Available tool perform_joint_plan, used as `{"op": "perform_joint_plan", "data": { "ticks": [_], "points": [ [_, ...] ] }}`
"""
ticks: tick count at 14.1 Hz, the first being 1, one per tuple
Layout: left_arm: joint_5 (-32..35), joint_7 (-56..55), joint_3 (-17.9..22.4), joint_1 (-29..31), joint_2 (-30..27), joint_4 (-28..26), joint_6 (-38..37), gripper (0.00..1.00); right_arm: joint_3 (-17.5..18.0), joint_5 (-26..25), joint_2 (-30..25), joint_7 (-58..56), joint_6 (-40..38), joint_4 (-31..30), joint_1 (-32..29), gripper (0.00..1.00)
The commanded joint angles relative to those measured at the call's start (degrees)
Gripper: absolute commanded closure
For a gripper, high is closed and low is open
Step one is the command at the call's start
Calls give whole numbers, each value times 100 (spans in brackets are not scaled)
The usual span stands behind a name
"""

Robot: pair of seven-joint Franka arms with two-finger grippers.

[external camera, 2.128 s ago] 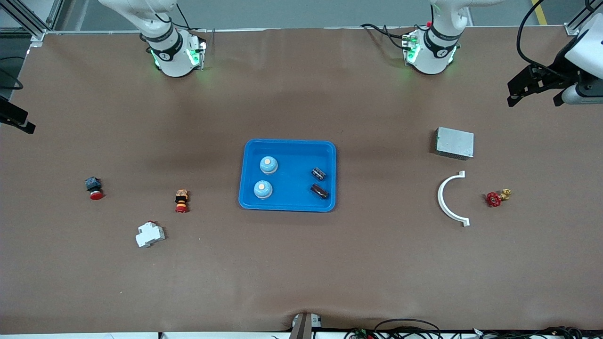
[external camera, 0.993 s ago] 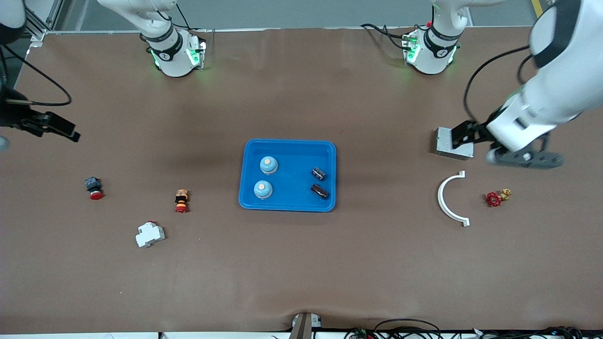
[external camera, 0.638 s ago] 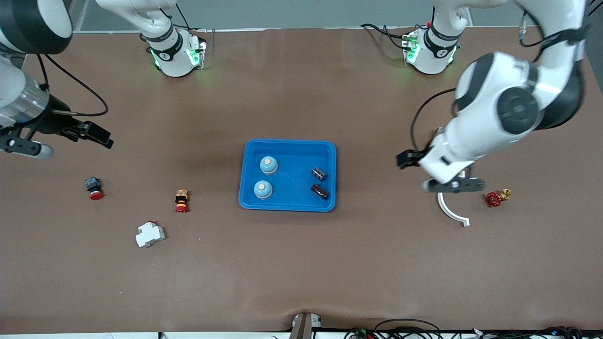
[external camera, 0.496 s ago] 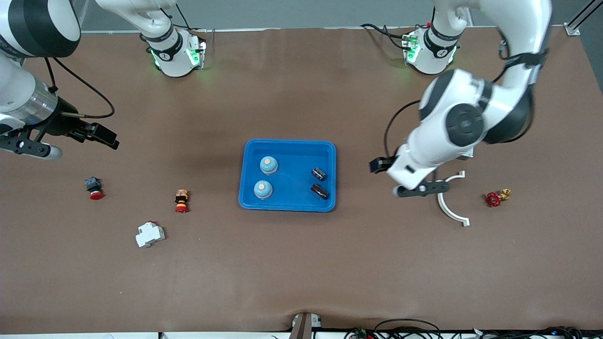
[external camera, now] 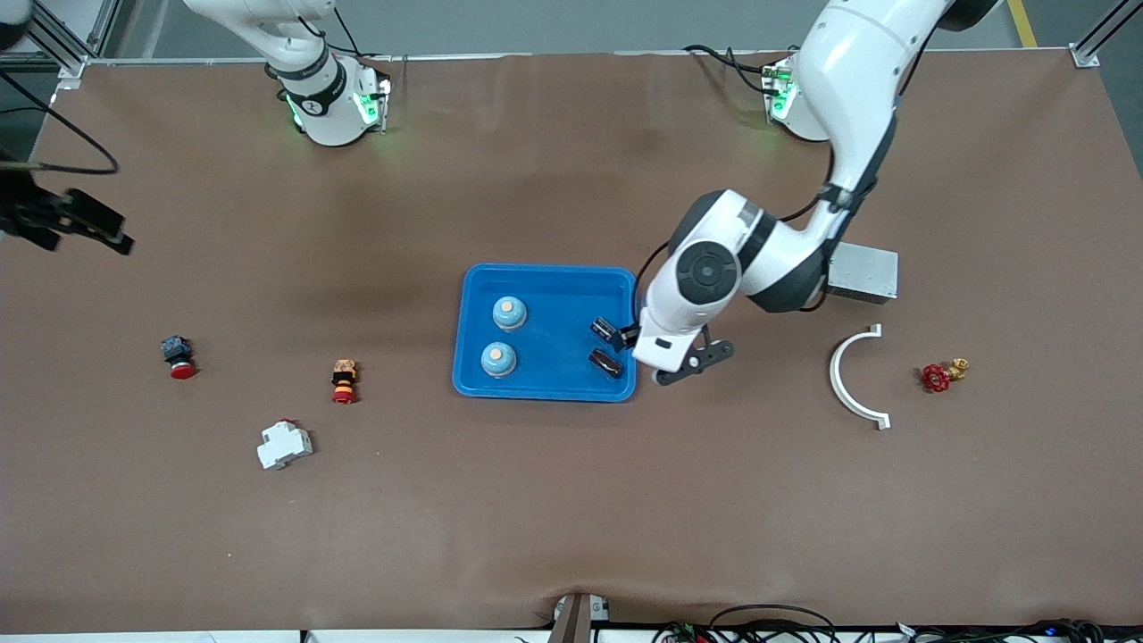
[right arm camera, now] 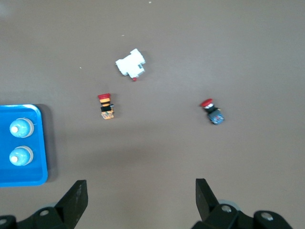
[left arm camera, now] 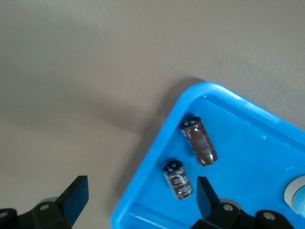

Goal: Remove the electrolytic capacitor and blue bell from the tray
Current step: 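Grasp a capacitor with the left gripper while the right gripper grasps a bell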

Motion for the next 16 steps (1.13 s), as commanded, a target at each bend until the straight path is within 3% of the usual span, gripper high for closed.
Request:
{"op": "perform_joint_plan", "data": {
  "ticks": [1,3,5,10,13,15,16],
  "points": [
    [133,-663,40,-235,275,145,392,2,62,-171,-5,-486,-327,386,-219,0],
    [150,-1129,84,-455,469,154,717,6,71,-136,-14,-464,-388,335,-299,0],
    [150,-1350,93,-500,557,146,815,13,193,-31,-31,594,-389,151,-125,0],
    [150,-1641,93,-623,812,145,824,22,238,172,3,3189,988,-982,1499,0],
    [185,-1667,119,-719,935,119,824,25,238,172,624,4447,2052,-1283,2396,0],
    [229,-1667,137,-720,970,128,824,48,238,119,1284,5220,2693,-1257,2976,0],
    [229,-1667,137,-711,971,128,824,77,229,84,1600,5624,3036,-1222,3188,0]
  ]
}}
